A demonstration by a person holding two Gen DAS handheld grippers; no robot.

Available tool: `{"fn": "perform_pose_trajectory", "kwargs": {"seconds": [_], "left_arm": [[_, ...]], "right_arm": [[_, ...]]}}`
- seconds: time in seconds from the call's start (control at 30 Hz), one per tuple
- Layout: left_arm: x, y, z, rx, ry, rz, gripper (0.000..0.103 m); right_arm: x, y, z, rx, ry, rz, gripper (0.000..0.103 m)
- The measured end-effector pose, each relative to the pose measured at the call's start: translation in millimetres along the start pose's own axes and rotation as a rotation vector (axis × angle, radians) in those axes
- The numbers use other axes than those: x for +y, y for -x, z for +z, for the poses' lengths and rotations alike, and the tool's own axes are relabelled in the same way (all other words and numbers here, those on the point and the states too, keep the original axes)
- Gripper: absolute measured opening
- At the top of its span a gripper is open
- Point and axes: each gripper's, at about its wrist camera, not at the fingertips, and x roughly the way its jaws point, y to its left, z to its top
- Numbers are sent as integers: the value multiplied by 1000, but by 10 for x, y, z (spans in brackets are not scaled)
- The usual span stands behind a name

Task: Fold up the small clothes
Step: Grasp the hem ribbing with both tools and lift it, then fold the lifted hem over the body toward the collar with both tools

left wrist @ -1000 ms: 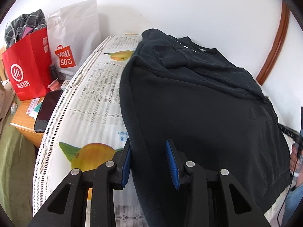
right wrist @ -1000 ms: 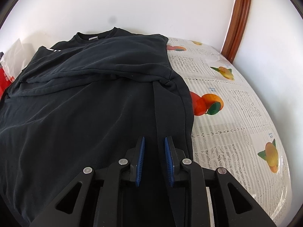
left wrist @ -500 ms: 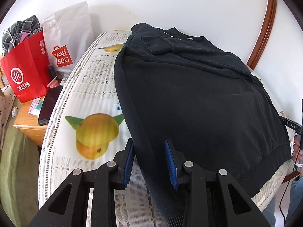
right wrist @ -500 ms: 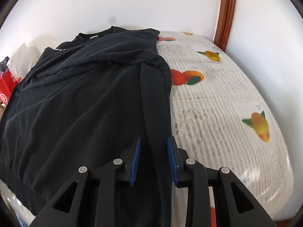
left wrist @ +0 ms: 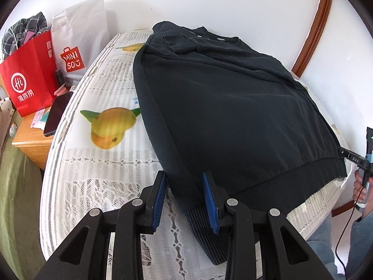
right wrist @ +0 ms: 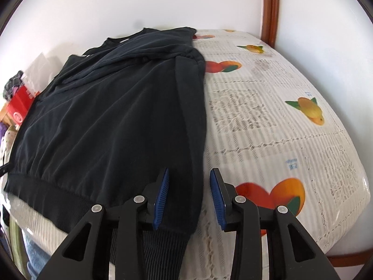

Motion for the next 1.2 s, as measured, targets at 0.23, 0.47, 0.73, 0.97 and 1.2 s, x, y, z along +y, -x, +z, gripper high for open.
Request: {"fn": "perform_pose_trajectory", "kwargs": {"seconds": [0.23, 0.47, 0.73, 0.97, 1.2], "left_arm": [[-36, -142, 156, 5, 41, 0, 16], [4, -47, 70, 6, 79, 6, 7], [-75, 299, 85, -53, 39, -39, 7], [-150, 407, 570, -142, 41, -51, 7], [-119, 276, 1199, -207, 68, -17, 7]], "right_arm": [[56, -182, 216, -37, -53, 34, 36], [49, -104, 177, -77, -55, 48, 9], [-95, 347, 0, -144, -39, 163, 8], [-2, 555, 387, -279, -41, 193, 9], [73, 509, 1189, -351, -58, 195, 9]]}}
